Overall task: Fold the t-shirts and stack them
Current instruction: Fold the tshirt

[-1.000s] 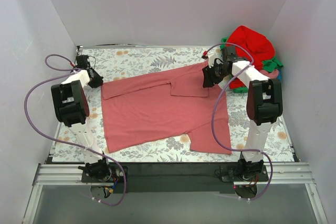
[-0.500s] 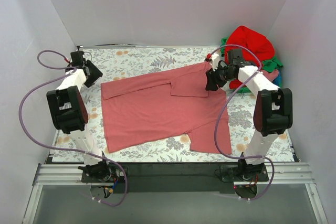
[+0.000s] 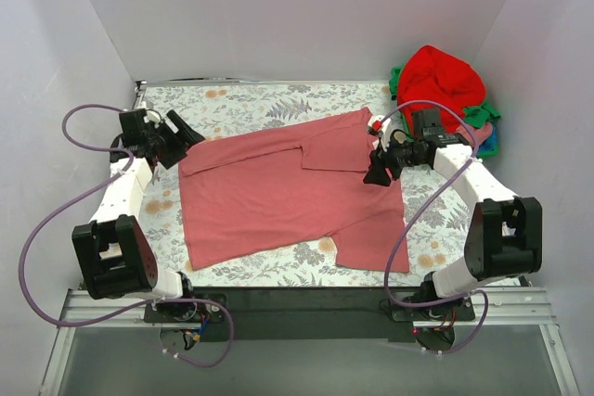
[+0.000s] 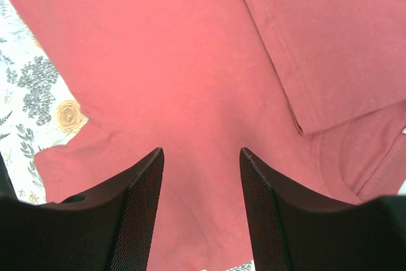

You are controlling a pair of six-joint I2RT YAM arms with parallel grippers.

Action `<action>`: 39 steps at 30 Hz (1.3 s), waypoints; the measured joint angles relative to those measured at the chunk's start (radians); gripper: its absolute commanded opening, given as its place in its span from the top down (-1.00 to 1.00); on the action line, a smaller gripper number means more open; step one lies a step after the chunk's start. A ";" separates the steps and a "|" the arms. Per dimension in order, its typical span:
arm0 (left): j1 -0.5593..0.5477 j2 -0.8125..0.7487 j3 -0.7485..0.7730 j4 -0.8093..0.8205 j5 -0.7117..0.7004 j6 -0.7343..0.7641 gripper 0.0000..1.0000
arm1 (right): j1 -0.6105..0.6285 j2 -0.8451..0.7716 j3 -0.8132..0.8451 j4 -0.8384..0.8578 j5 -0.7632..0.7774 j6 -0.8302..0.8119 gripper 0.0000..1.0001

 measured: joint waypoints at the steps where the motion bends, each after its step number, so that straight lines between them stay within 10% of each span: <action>1: -0.014 -0.005 -0.005 -0.007 0.015 0.000 -0.50 | 0.000 -0.016 -0.012 0.001 -0.012 -0.007 -0.18; 20: -0.394 -0.279 -0.236 -0.259 0.095 -0.057 -0.48 | -0.019 -0.111 -0.102 0.002 -0.121 -0.066 -0.19; 39: -0.672 -0.294 -0.304 -0.512 -0.237 -0.444 -0.41 | -0.019 -0.111 -0.113 0.003 -0.121 -0.063 -0.18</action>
